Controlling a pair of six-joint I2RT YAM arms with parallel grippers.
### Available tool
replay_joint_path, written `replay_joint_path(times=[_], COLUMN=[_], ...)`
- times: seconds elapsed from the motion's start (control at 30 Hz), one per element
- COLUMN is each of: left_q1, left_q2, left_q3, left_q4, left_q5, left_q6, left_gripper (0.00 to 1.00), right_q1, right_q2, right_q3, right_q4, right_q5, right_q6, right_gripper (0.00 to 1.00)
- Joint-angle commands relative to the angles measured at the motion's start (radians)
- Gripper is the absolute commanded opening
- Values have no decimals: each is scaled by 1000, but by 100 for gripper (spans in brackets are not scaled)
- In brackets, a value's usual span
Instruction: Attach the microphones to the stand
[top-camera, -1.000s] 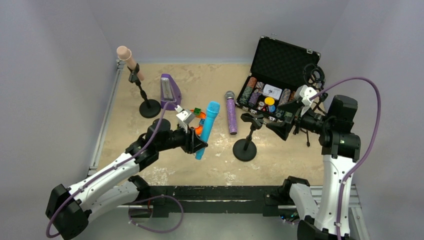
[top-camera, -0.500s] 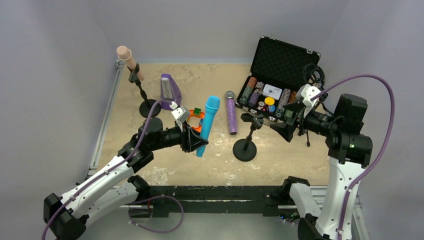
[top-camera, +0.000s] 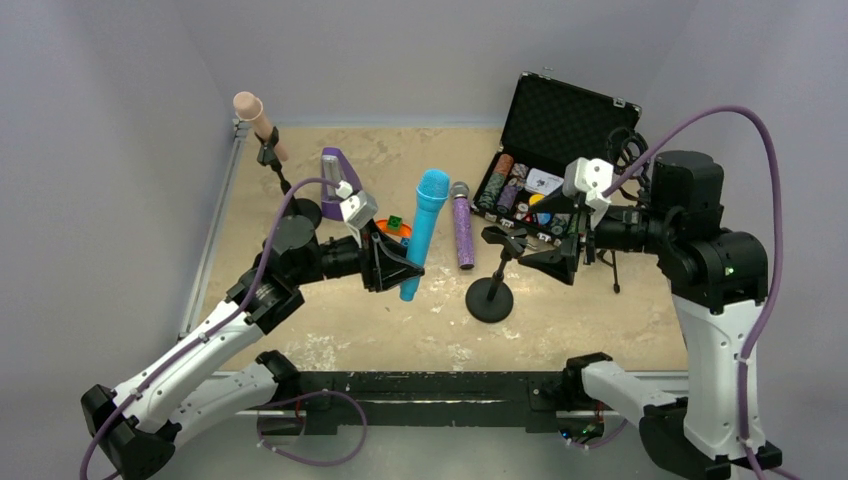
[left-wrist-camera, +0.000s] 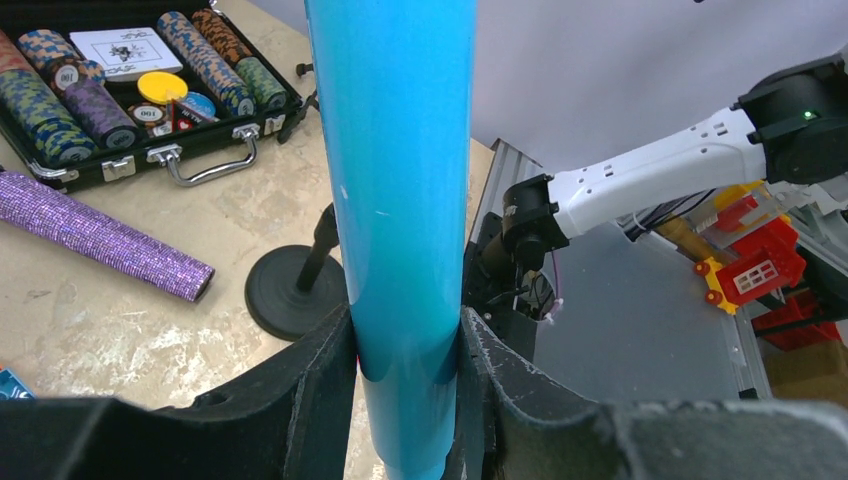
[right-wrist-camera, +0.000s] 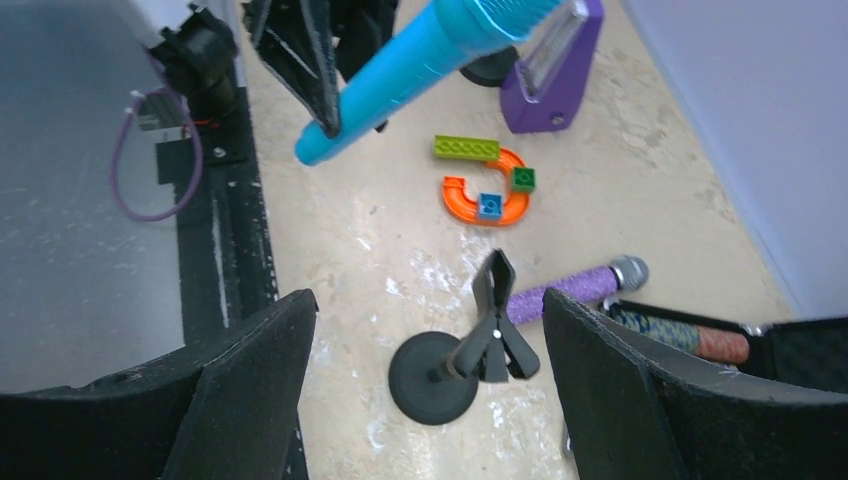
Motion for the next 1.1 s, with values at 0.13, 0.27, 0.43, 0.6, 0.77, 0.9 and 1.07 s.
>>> replay_joint_path(times=[0.13, 0.27, 0.43, 0.6, 0.77, 0.9, 1.07], left_q1=[-3, -2, -4, -4, -5, -5, -7], left_q2=[-1, 9, 32, 45, 64, 85, 106], left_q3=[53, 59, 66, 65, 71, 70, 72], left_q4=[66, 86, 115, 145, 159, 185, 214], left_q5=[35, 37, 40, 43, 58, 68, 76], left_q6=[-32, -39, -48, -54, -29, -11, 28], left_gripper=[0, 0, 0, 0, 0, 0, 0], right_q1=[189, 248, 293, 301, 301, 301, 300], right_q2=[111, 158, 227, 231, 217, 230, 244], right_q3=[117, 162, 231, 251, 216, 219, 206], right_q4=[-42, -27, -28, -4, 57, 100, 158], right_q5=[-3, -10, -10, -20, -40, -41, -9], right_q6=[27, 40, 54, 63, 97, 153, 255], right_gripper=[86, 86, 86, 86, 88, 87, 87])
